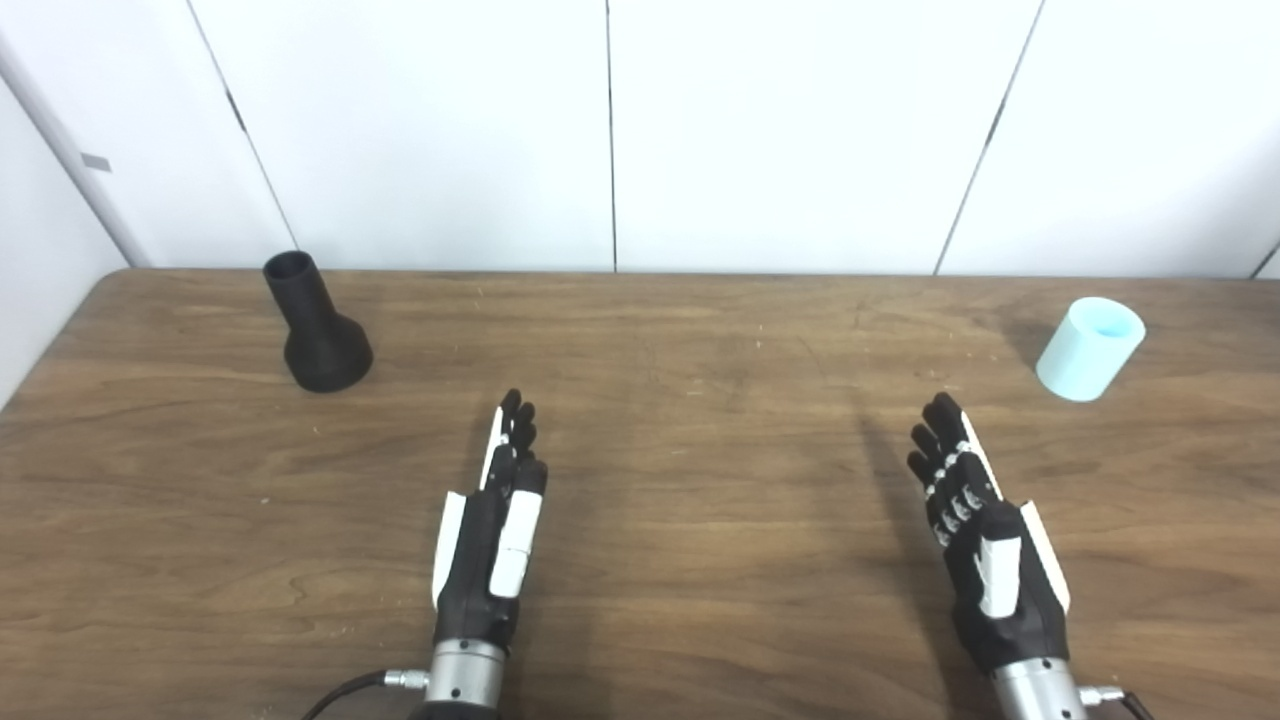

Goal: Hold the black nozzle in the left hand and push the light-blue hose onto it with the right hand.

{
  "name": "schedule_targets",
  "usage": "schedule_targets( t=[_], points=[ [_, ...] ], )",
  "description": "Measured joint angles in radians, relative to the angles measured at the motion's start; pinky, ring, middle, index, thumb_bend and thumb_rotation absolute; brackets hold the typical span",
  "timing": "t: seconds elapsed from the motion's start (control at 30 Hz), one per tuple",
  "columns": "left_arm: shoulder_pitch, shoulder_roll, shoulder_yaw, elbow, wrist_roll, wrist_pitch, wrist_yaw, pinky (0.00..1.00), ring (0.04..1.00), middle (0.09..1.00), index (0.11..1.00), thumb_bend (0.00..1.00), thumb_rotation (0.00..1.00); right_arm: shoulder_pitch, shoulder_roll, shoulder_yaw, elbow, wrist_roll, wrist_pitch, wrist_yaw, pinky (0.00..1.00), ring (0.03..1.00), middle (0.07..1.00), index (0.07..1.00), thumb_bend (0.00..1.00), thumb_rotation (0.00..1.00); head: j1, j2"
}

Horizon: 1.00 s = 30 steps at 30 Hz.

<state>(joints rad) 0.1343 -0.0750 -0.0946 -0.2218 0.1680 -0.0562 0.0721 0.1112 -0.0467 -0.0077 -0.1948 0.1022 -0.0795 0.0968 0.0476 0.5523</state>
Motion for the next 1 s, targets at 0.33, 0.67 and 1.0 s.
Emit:
schedule_targets(
  t=[0.33, 0.67, 1.0],
  points=[
    [-0.001, -0.003, 0.000, 0.003, 0.003, -0.005, 0.003, 1.00, 1.000, 1.000, 1.000, 0.78, 1.00, -0.002, 0.000, -0.003, 0.005, 0.006, -0.001, 0.000, 0.98, 1.000, 1.000, 0.996, 0.74, 1.00, 0.003, 0.000],
    [-0.001, -0.004, 0.000, 0.004, 0.003, -0.007, 0.007, 1.00, 1.000, 1.000, 1.000, 0.78, 1.00, -0.001, 0.000, -0.004, 0.005, 0.010, -0.002, 0.001, 0.98, 1.000, 1.000, 0.993, 0.74, 1.00, 0.011, -0.009],
    [-0.003, -0.006, -0.003, 0.015, 0.019, -0.042, 0.024, 1.00, 1.000, 1.000, 1.000, 0.78, 1.00, -0.001, -0.006, -0.006, 0.019, 0.023, -0.049, 0.007, 0.97, 1.000, 1.000, 0.997, 0.74, 1.00, 0.058, -0.080]
  ],
)
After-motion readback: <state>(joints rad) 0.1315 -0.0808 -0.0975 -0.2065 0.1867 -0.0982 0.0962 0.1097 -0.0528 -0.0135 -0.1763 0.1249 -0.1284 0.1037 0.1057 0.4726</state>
